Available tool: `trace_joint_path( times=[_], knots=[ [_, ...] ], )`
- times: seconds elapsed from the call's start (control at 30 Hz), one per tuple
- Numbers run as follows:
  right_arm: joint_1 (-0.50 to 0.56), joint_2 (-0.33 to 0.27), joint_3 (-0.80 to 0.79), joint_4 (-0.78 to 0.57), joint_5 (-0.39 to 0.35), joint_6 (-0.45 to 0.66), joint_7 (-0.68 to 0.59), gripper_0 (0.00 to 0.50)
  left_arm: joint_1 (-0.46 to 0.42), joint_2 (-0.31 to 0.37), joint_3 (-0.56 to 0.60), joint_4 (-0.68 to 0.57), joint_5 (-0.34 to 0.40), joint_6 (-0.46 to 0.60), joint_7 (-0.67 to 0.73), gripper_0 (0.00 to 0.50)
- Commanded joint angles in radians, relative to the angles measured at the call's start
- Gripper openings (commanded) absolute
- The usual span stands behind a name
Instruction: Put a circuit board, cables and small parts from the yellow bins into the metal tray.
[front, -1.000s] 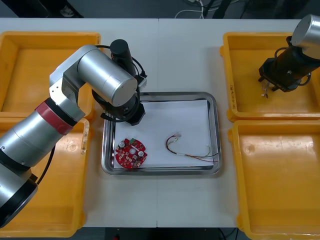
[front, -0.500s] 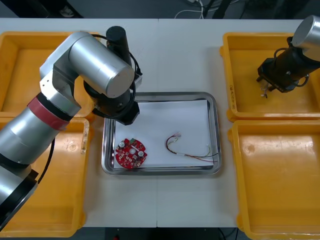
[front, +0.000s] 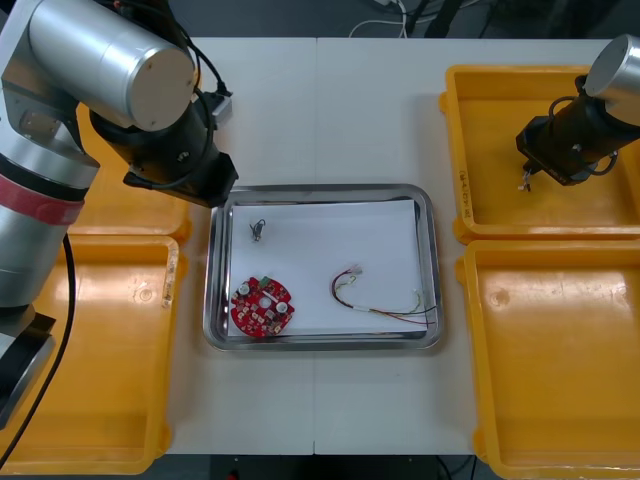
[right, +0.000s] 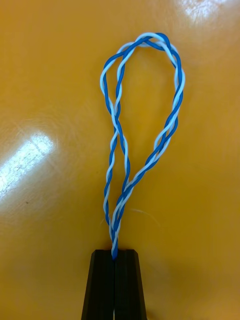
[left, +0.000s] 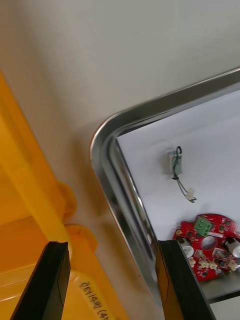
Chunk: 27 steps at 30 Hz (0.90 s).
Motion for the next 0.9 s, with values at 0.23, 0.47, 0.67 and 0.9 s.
trace_joint_path(
  times=[0.23, 0.47, 0.67, 0.9],
  knots=[
    [0.052, -0.002, 0.042, -0.217, 0.04, 0.287, -0.001, 0.0, -0.068, 0.112, 0.125, 0.05, 0.016, 0.009, -0.04, 0.5],
    [0.052, -0.014, 0.042, -0.384, 0.069, 0.481, 0.002, 0.0, -0.094, 0.127, 0.179, 0.165, -0.006, 0.009, -0.128, 0.5],
    [0.052, -0.017, 0.037, -0.511, 0.092, 0.632, 0.015, 0.0, -0.122, 0.132, 0.182, 0.279, -0.056, -0.077, -0.212, 0.5],
    [0.056, -0.022, 0.016, -0.659, 0.116, 0.791, 0.028, 0.0, -0.157, 0.132, 0.191, 0.411, -0.056, -0.218, -0.252, 0.5]
  ],
)
